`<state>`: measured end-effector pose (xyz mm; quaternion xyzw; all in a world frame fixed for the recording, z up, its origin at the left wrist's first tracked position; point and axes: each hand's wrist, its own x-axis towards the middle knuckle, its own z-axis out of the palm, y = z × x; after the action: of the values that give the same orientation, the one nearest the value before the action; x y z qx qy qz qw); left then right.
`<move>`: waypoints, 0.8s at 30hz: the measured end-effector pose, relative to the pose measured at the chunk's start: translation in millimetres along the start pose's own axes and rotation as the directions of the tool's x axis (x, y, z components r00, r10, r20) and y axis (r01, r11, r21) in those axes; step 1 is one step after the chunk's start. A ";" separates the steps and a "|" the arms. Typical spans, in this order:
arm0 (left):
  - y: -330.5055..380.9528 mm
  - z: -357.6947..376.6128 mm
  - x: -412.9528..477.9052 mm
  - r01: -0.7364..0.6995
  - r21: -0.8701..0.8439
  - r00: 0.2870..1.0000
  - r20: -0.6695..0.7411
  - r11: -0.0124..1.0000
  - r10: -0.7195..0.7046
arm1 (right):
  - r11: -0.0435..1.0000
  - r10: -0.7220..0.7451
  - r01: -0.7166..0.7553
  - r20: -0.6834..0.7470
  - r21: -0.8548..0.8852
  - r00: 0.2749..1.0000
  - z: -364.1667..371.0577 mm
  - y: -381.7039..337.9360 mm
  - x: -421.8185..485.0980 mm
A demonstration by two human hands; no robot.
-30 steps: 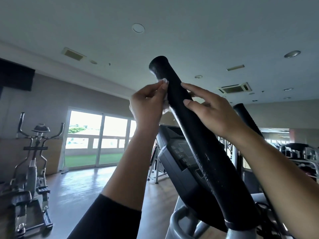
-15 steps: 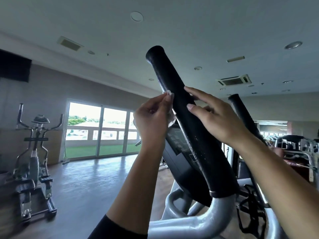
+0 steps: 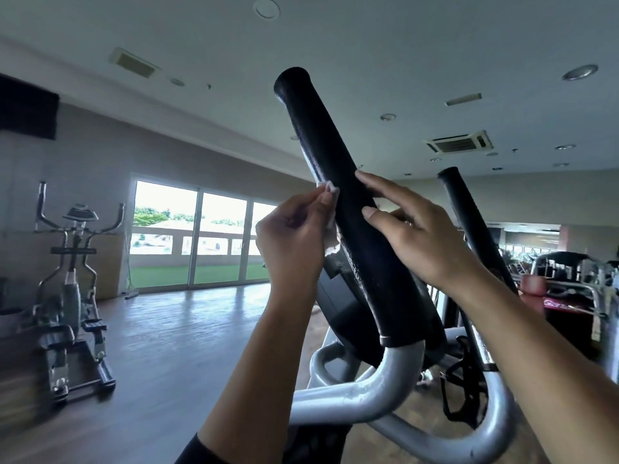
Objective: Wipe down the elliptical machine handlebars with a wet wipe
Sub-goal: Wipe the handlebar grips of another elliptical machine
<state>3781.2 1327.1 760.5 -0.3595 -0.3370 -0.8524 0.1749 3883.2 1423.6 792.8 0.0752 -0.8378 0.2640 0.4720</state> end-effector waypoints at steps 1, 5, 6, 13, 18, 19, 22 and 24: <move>-0.1 1.7 -1.0 -0.014 0.011 1.000 -0.020 1.000 0.014 | 1.000 0.000 0.000 0.001 0.002 1.000 -0.1 -0.3 -1.6; -6.7 3.0 -14.0 -0.025 0.032 1.000 -0.018 0.999 0.026 | 1.000 -0.008 0.008 0.006 -0.016 1.000 -2.7 -0.8 -11.3; -7.3 0.8 -17.0 -0.024 0.048 1.000 0.003 0.999 0.024 | 1.000 -0.010 0.010 0.012 -0.022 1.000 -3.2 -0.6 -14.1; 4.9 1.4 -17.0 -0.029 0.112 0.997 -0.071 0.993 0.037 | 1.000 -0.008 0.008 0.018 -0.004 1.000 -4.7 -1.1 -24.3; -6.3 -2.6 -40.3 -0.079 0.169 0.997 -0.006 0.982 0.081 | 1.000 0.002 -0.003 0.031 0.005 1.000 -8.5 1.4 -31.6; -6.7 -5.2 -46.9 -0.089 0.182 0.996 0.018 0.979 0.087 | 1.000 0.007 -0.008 0.038 0.008 0.999 -9.0 2.1 -32.7; -4.3 -6.9 -54.9 -0.061 0.169 0.998 0.020 0.984 0.058 | 1.000 0.016 -0.017 0.038 0.017 0.999 -8.6 4.2 -35.0; -4.1 -3.5 -52.6 -0.048 0.162 0.997 -0.046 0.986 0.056 | 1.000 0.022 -0.023 0.040 0.019 0.999 -7.6 4.9 -36.6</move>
<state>3813.1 1330.5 718.4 -0.3315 -0.3906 -0.8264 0.2336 3906.9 1427.2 763.7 0.0757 -0.8451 0.2759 0.4516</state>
